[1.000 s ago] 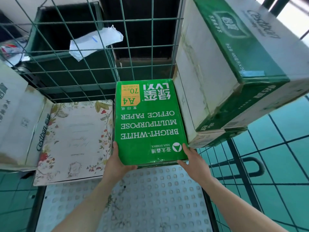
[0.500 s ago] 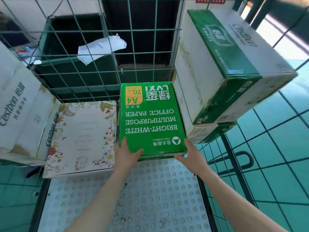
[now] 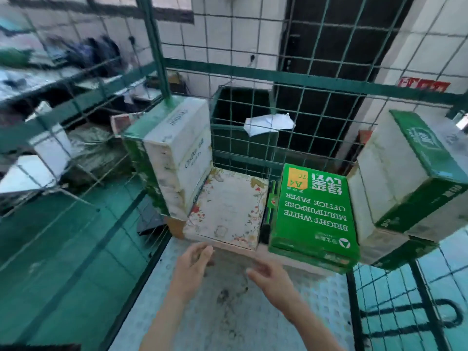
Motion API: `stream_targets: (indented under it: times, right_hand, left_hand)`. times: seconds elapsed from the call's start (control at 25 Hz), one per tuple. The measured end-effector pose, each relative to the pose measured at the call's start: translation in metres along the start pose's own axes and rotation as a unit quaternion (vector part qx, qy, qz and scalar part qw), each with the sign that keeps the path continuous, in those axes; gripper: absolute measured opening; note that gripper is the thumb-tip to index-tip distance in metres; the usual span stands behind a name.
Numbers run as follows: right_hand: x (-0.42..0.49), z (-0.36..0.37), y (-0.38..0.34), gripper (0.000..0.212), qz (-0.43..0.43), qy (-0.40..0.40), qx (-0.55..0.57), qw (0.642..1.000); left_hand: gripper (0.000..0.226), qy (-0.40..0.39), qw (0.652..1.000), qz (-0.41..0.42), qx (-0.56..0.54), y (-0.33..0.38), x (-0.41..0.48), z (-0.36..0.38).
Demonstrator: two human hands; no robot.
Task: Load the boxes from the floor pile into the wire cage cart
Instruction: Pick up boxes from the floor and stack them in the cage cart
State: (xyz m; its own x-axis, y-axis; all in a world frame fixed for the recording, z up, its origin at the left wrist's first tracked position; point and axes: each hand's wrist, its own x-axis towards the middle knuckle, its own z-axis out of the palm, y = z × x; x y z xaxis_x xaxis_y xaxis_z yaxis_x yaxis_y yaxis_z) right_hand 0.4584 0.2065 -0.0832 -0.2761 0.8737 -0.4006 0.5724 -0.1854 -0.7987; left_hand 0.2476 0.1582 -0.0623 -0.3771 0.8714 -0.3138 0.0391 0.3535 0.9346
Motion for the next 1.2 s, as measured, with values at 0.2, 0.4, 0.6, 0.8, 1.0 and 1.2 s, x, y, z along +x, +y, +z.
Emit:
stream_targets:
  times: [0.2, 0.4, 0.6, 0.8, 1.0, 1.2]
  right_hand:
    - [-0.027, 0.126, -0.092, 0.044, -0.098, -0.162, -0.11, 0.976]
    - [-0.079, 0.243, -0.144, 0.043, -0.142, -0.305, -0.184, 0.924]
    - [-0.138, 0.349, -0.159, 0.028, -0.185, -0.388, -0.21, 0.878]
    - [-0.176, 0.428, -0.163, 0.038, -0.228, -0.452, -0.252, 0.825]
    - [-0.211, 0.508, -0.198, 0.04, -0.265, -0.531, -0.291, 0.751]
    - [-0.242, 0.581, -0.219, 0.029, -0.293, -0.624, -0.308, 0.656]
  left_hand:
    - [0.015, 0.145, 0.986, -0.015, -0.085, -0.033, -0.066, -0.143]
    - [0.024, 0.277, 0.949, -0.037, -0.147, -0.086, -0.151, -0.257]
    - [0.03, 0.371, 0.904, -0.089, -0.192, -0.157, -0.231, -0.333]
    - [0.028, 0.45, 0.856, -0.113, -0.229, -0.185, -0.297, -0.381]
    - [0.032, 0.555, 0.781, -0.122, -0.259, -0.214, -0.369, -0.417]
    - [0.034, 0.671, 0.663, -0.121, -0.309, -0.226, -0.42, -0.433]
